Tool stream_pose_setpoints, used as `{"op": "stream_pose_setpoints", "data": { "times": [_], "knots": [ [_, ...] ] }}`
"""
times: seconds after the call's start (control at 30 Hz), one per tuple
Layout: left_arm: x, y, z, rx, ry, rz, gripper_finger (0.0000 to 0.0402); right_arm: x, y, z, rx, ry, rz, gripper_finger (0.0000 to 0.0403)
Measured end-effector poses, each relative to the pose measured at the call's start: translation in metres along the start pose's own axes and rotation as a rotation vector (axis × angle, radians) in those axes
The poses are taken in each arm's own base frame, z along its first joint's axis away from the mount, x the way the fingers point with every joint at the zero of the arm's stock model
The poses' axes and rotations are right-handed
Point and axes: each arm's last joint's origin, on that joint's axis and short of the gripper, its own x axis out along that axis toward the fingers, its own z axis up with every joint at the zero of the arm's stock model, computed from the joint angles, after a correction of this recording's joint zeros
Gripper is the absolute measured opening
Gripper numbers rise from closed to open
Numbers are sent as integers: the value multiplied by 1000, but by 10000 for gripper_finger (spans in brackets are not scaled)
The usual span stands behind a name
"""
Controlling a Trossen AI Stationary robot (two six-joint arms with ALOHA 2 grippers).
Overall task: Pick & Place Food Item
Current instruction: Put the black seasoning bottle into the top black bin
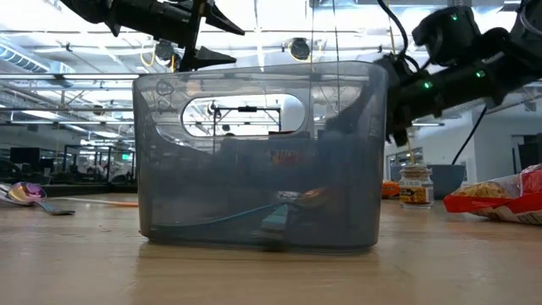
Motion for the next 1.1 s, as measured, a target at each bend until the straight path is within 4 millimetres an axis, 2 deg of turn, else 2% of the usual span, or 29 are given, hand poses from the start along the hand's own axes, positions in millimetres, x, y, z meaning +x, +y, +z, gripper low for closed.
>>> {"op": "stream_pose_setpoints", "data": {
  "times": [0.23,0.47,0.63,0.83,0.97,1.1],
  "knots": [
    [0,0,-1,5,12,-13,269,8,12,19,-62,28,31,187],
    [0,0,-3,22,44,-13,269,-3,18,42,-159,29,22,184],
    [-2,5,-16,33,226,-35,269,-17,18,58,-143,-39,35,178],
    [-13,18,-44,12,547,76,269,-29,20,72,-117,-125,37,175],
    [-22,18,-61,95,698,150,269,-30,23,81,-104,-158,48,174],
    [-25,12,-75,255,758,185,269,-26,31,95,-113,-189,62,174]
  ]
}}
